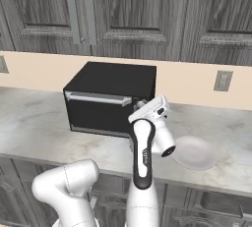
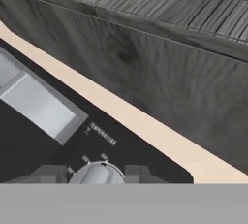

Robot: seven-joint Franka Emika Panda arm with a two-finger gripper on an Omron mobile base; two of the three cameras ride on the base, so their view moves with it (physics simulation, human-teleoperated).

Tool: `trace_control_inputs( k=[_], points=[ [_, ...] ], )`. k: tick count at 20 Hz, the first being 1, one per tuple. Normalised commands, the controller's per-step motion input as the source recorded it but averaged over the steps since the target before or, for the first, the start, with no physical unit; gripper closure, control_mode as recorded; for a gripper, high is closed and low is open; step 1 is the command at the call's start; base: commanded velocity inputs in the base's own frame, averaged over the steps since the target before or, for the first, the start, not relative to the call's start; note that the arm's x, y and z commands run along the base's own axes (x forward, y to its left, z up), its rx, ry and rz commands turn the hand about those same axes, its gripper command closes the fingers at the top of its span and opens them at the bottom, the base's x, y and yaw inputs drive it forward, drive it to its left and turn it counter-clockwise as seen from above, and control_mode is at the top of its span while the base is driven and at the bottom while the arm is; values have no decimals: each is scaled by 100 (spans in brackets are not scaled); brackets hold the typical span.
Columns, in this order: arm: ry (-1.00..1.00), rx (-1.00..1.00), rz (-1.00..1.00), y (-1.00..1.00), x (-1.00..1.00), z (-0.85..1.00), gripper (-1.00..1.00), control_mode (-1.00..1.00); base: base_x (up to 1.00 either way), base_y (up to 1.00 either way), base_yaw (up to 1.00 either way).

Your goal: Pull the toaster oven rack outwards. Pick up the baguette from the plate and place it on the toaster oven rack. Close the toaster oven door fully and set the temperature to the lowest setting.

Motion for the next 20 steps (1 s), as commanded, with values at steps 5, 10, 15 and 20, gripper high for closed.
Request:
trace_control_inputs(
  k=[5, 10, 15, 20],
  points=[
    [0, -22, 66, -55, 13, 0, 100, -100, 0, 0, 0],
    [0, -24, 68, -47, 10, 0, 100, -100, 0, 0, 0],
    [0, -29, 67, -51, 13, 0, 100, -100, 0, 0, 0],
    [0, -30, 55, -39, 4, 0, 100, -100, 0, 0, 0]
  ],
)
